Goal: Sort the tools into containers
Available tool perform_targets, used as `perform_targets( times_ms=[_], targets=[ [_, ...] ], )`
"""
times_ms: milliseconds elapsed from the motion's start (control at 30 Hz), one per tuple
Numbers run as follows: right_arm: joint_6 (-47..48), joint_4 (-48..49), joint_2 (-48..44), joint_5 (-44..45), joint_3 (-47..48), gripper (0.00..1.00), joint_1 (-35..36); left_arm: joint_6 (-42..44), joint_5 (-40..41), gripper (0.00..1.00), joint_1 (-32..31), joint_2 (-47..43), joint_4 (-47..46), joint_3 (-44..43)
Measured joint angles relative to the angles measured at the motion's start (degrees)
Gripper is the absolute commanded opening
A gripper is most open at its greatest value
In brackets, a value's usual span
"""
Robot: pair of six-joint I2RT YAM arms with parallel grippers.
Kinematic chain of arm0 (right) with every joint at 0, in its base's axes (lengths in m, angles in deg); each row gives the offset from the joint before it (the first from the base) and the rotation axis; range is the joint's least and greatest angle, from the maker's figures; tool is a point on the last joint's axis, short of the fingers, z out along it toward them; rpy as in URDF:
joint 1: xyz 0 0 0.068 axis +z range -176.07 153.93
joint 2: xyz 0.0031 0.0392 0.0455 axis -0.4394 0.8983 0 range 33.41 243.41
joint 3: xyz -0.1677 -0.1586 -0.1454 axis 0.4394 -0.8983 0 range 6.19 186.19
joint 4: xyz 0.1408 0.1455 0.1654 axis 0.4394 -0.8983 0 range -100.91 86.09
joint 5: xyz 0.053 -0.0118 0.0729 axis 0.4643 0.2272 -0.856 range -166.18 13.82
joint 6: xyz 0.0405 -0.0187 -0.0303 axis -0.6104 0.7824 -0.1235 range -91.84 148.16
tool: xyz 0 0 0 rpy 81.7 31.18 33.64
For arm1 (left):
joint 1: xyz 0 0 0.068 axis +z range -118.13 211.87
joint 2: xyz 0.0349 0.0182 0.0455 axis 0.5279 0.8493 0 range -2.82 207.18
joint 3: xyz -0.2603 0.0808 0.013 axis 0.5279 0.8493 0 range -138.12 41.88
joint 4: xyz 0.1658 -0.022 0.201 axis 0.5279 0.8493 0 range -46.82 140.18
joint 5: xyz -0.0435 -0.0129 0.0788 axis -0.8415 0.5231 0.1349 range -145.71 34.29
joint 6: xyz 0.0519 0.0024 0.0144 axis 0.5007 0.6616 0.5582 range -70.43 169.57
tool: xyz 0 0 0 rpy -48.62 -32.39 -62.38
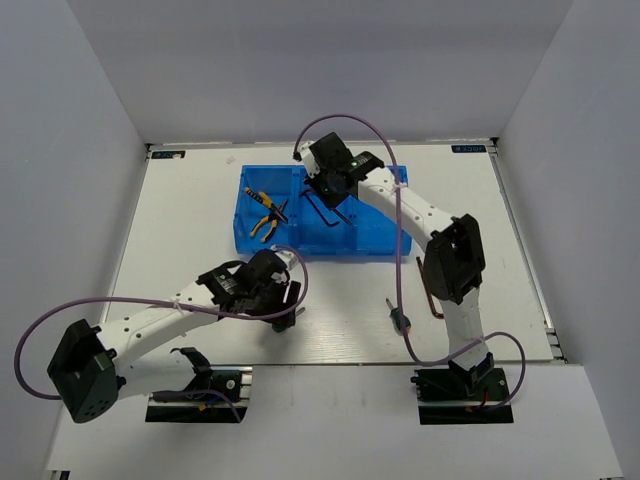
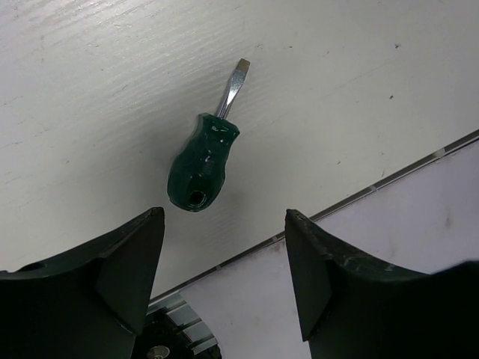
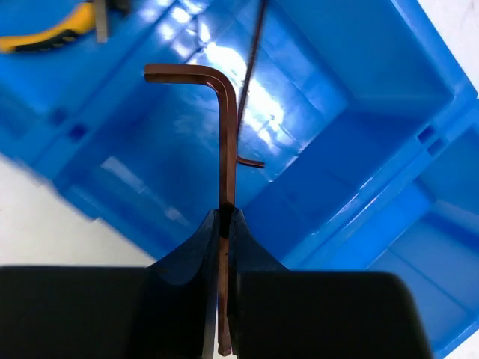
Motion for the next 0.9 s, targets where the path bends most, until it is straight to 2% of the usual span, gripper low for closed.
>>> perform_targets(
  times_ms=[267, 300, 400, 433, 467, 567, 633, 700, 733, 867, 900],
  targets=[
    [-4.70, -0.20, 4.44, 6.29, 0.74, 0.00, -0.11, 0.02, 1.66, 0.76, -1.79, 1.66, -0.50, 0.04],
    [-5.18, -0.20, 4.46, 6.36, 0.74, 0.11, -0.11, 0.02, 1.92, 0.76, -2.03, 2.05, -0.63, 0.04],
    [-5.88, -0.17, 4.46, 6.10, 0.85, 0.24, -0.17, 0.02, 2.56, 0.76, -2.45, 2.82, -0.79, 0.04],
    [-6.12, -0.22, 4.46, 5.97, 0.92, 0.37, -0.24, 0.02, 2.75, 0.76, -2.54, 2.91, -0.85, 0.04],
    [-6.49, -0.22, 4.46, 5.68, 0.94, 0.41, -0.28, 0.02, 2.97, 0.76, -2.58, 3.04, -0.85, 0.04],
    [-6.99, -0.24, 4.46, 4.98, 1.16, 0.46, -0.44, 0.02, 3.48, 0.76, -2.78, 3.34, -0.85, 0.02],
    [-7.15, -0.26, 4.46, 4.46, 1.29, 0.46, -0.66, 0.02, 3.74, 0.76, -2.99, 3.48, -0.87, 0.02],
    [-7.32, -0.28, 4.44, 3.80, 1.38, 0.46, -0.79, 0.02, 4.13, 0.76, -3.26, 3.63, -0.85, 0.02],
    [-7.48, -0.31, 4.39, 3.52, 1.38, 0.35, -0.87, 0.02, 4.33, 0.76, -3.45, 3.63, -0.83, 0.02],
    [-8.22, -1.42, 2.45, 2.54, 1.05, 0.00, -1.46, 0.02, 5.27, 0.76, -3.72, 3.63, -0.59, -0.17],
    [-8.46, -1.38, 0.66, 2.47, 0.11, 0.00, -1.79, 0.02, 5.64, 0.76, -3.85, 3.65, -0.42, -0.39]
  ],
)
